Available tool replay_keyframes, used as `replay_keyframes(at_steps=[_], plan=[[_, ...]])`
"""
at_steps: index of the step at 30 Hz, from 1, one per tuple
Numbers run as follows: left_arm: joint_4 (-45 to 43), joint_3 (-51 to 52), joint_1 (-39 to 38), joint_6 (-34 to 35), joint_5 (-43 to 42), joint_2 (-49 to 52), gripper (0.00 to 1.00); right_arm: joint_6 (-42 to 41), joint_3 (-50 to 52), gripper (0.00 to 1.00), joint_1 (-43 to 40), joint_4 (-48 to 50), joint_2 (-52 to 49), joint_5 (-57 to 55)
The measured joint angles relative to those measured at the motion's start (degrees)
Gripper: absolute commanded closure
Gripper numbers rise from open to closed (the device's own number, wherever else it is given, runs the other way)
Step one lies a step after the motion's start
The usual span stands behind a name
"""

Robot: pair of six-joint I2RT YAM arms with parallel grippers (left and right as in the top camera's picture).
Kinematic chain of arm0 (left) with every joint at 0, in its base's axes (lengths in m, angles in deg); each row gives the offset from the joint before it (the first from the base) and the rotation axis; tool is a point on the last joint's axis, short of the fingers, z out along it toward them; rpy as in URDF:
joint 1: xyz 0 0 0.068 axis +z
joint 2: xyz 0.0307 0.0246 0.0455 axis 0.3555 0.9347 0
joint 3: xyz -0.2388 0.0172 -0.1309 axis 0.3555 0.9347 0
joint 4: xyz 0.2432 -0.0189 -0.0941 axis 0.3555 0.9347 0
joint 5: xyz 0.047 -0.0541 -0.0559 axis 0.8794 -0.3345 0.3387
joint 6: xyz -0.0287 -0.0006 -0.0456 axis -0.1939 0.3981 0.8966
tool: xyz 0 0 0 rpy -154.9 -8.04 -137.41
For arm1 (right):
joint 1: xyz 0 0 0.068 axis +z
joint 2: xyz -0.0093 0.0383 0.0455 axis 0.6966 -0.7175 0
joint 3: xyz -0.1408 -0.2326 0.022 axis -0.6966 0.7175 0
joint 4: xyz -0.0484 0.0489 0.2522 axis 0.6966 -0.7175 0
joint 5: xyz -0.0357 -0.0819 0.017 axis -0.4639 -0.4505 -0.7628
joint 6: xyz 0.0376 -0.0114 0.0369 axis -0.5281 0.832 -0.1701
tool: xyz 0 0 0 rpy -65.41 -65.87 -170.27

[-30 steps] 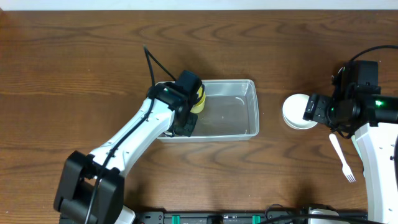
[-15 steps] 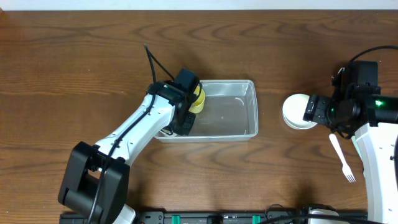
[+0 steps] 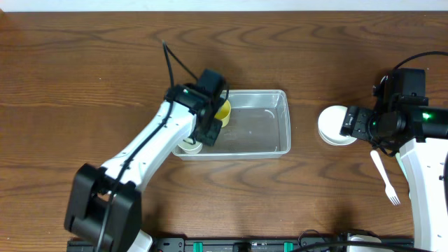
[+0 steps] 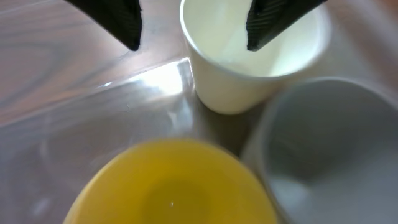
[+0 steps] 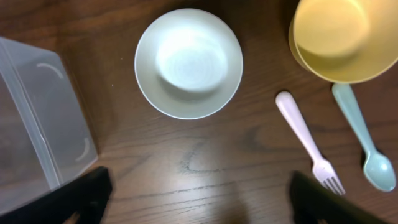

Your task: Pack container

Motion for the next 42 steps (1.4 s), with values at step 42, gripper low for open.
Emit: replay_keyframes(at_steps=[42], plan=[[13.7, -7.5, 32.3, 12.3, 0.8, -15.1, 0.02, 13.8, -9.9, 0.01, 13.0, 5.4, -27.1, -4.5]])
